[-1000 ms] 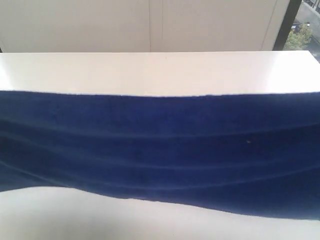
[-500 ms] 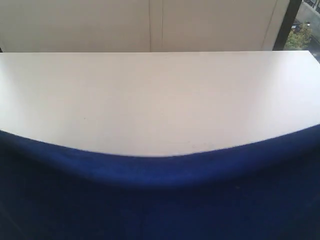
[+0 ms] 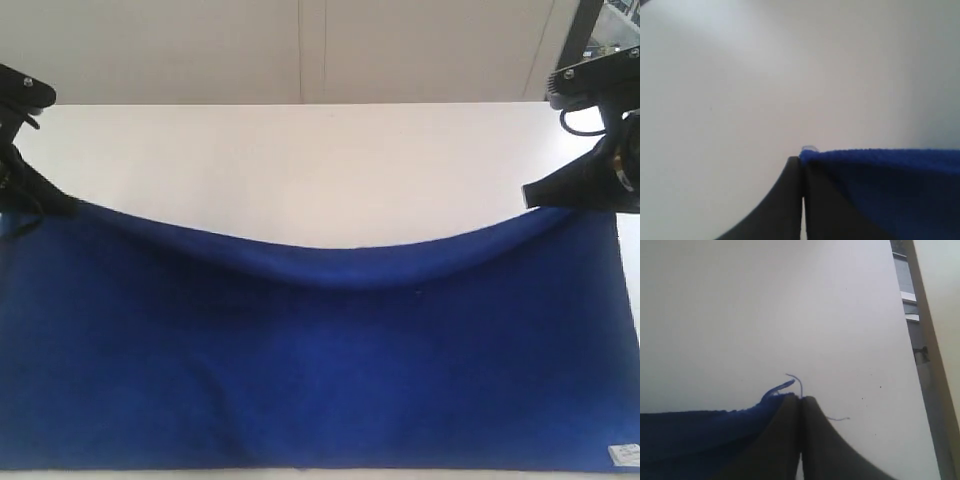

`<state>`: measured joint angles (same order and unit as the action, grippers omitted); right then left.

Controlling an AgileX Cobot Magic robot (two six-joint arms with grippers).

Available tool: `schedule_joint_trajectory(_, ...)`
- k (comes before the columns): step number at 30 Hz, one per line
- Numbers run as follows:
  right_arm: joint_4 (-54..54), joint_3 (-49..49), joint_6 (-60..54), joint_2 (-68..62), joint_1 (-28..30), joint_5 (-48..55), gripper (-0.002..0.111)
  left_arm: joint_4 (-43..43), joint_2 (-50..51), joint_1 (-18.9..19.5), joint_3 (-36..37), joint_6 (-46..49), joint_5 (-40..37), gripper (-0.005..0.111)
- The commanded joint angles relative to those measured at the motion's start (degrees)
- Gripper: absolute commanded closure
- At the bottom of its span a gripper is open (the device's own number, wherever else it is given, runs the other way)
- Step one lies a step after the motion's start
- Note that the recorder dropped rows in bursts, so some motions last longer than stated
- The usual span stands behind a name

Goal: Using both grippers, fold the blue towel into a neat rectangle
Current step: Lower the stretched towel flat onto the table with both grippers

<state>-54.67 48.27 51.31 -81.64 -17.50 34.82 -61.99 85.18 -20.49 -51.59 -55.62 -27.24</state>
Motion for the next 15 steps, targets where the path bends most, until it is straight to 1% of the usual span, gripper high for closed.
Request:
schedule_joint_trajectory(1,-2.4,2.0,1.5,-3.7,3.8,-6.7,0.108,-12.6,3.9,3.3,-2.7,-13.3,4.3,0.107)
schedule_joint_trajectory(3,-2.6,2.4,1.6,-5.7,5.3,-10.0,0.108,-14.2,6.2,4.5,-3.2,-14.9,7.9,0.107)
schedule_joint_trajectory(5,-3.9,3.0,2.9,-7.9,6.6,-11.1,0.108,-15.4,8.4,5.2,-3.9,-15.3,10.6,0.107)
schedule_joint_trajectory(9,-7.0,4.4,5.7,-12.2,9.0,-14.0,0.108,-15.4,12.8,6.2,-6.5,-15.3,10.7,0.107)
schedule_joint_trajectory(15,-7.0,8.8,5.9,-17.6,12.0,-18.3,0.108,-15.4,17.3,7.3,-10.8,-15.6,11.3,0.107)
